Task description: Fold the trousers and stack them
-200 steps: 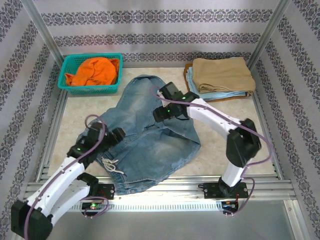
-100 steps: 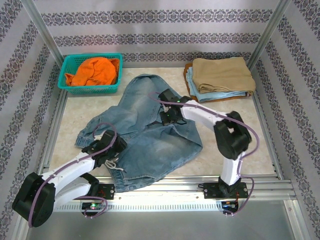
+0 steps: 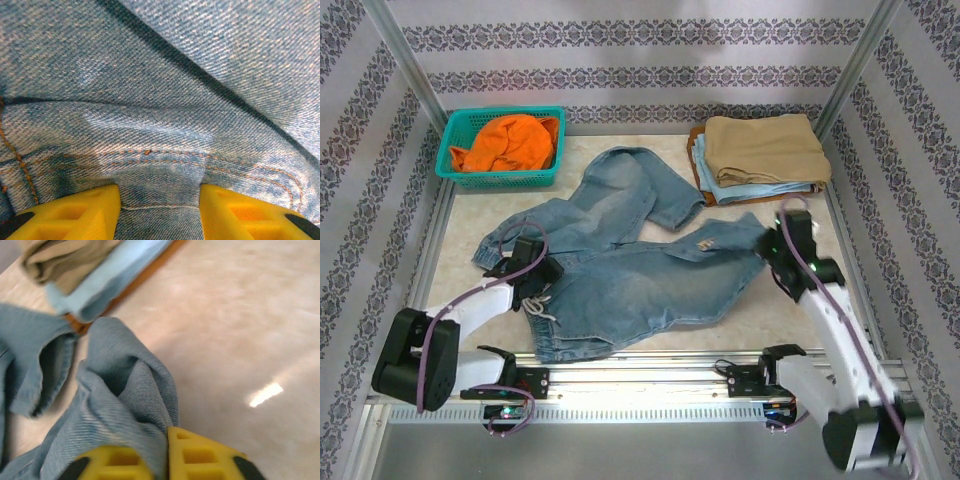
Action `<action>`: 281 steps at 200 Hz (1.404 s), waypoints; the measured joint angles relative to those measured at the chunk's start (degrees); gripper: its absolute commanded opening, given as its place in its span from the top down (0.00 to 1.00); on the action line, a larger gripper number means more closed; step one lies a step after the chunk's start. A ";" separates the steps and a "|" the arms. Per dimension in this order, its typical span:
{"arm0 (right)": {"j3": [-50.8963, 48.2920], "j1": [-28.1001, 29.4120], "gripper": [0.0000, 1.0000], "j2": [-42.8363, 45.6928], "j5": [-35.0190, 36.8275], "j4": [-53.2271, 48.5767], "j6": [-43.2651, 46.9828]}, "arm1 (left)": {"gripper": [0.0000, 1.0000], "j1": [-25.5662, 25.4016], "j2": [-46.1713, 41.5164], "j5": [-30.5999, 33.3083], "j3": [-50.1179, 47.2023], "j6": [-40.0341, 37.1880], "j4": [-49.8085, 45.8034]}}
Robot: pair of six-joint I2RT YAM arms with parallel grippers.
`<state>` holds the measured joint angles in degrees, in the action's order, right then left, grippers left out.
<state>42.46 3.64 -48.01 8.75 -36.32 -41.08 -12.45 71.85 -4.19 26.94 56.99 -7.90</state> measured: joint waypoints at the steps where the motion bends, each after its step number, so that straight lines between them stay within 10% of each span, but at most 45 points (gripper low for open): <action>1: -0.39 -0.48 0.44 0.87 0.07 -0.35 0.04 | 0.53 0.15 0.13 -0.09 0.11 -0.15 0.00; 23: -4.00 -5.75 0.27 11.74 1.33 -5.73 -1.36 | 0.52 2.43 1.44 -0.33 1.95 -2.58 -0.98; 65: -2.58 -8.28 0.34 10.86 -3.10 -8.20 0.04 | 0.50 8.61 1.81 -0.52 5.92 -7.58 -4.57; 114: 9.05 16.50 0.32 -13.25 -3.87 -3.87 6.78 | 0.45 15.41 2.34 -1.97 10.69 -11.85 -7.32; 202: 19.85 27.76 0.41 -49.51 -3.85 1.86 15.63 | 0.39 -22.53 -14.58 1.86 -0.42 1.01 -12.31; 248: 20.70 27.61 0.99 -54.82 -0.81 2.27 16.68 | 0.50 -23.82 -15.08 5.88 -8.92 9.62 -6.43; 281: 18.51 25.75 1.00 -46.99 1.92 2.58 14.25 | 0.58 -17.25 -18.67 6.58 -10.03 9.11 -7.67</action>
<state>60.97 29.39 -95.00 10.68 -33.74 -26.83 -29.69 53.19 2.39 16.91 66.11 -15.57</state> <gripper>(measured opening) 0.055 0.429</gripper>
